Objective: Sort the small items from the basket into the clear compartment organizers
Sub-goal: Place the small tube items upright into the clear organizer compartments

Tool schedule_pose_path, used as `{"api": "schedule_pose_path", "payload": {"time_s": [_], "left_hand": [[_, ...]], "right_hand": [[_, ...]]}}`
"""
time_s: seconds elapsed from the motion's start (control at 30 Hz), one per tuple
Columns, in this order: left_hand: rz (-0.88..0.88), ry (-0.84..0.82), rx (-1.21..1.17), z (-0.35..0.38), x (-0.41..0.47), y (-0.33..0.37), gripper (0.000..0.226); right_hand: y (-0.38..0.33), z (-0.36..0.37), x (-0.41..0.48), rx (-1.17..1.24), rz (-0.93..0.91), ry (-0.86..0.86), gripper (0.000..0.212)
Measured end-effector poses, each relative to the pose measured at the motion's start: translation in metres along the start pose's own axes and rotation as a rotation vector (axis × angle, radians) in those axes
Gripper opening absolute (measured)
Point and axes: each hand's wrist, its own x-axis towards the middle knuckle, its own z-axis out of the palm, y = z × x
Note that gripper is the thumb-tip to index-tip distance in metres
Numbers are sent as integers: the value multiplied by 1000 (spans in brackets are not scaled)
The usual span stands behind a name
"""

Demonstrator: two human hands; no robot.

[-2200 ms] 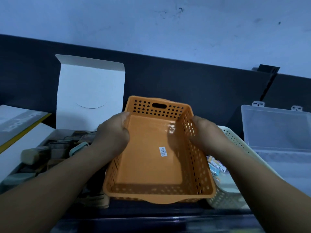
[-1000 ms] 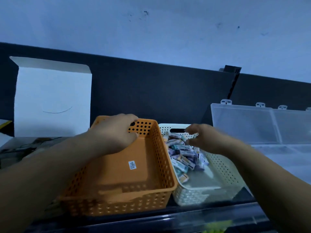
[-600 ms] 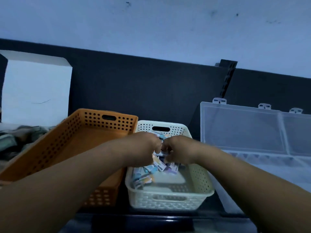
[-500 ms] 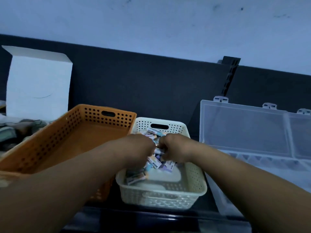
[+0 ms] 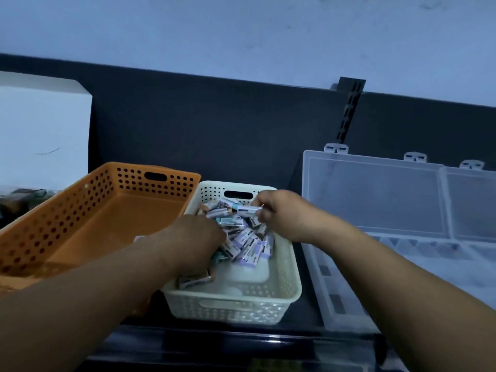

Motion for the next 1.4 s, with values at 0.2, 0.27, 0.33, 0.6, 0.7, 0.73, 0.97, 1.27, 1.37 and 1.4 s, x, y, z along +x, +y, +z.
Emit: {"api": "schedule_pose_path", "payload": {"time_s": [0.2,0.27,0.33,0.6,0.7,0.73,0.97,1.27,1.37,1.4], "left_hand": [[-70,-8,-87,-11,-1,8,17],[-115,50,-253,-26,-2,12,7],[-175,166,-485,-43,1,21,6],[-216,409,-986,-82,62,95,12],[-244,410,-957,-78,85,113,16],[-250,396,-940,-75,91,116,17],[-259,333,-682,-64,119,121,14],[-157,250,-559,-52,138,123,13],[-135,249,-496,-50,139,125,16],[-128,249,-468,-49,140,125,18]], "right_hand": [[32,-15,-22,344,64,72,14],[49,-21,-31,441,71,95,10],[67,-31,-39,507,81,146,10],[134,-78,-69,501,69,190,12],[149,-82,-70,393,60,197,14],[151,-81,-68,368,59,194,13],[162,-61,-50,185,32,163,23],[166,-39,-37,15,24,126,31],[167,-34,-37,15,31,120,25],[168,-33,-37,18,30,118,22]]}}
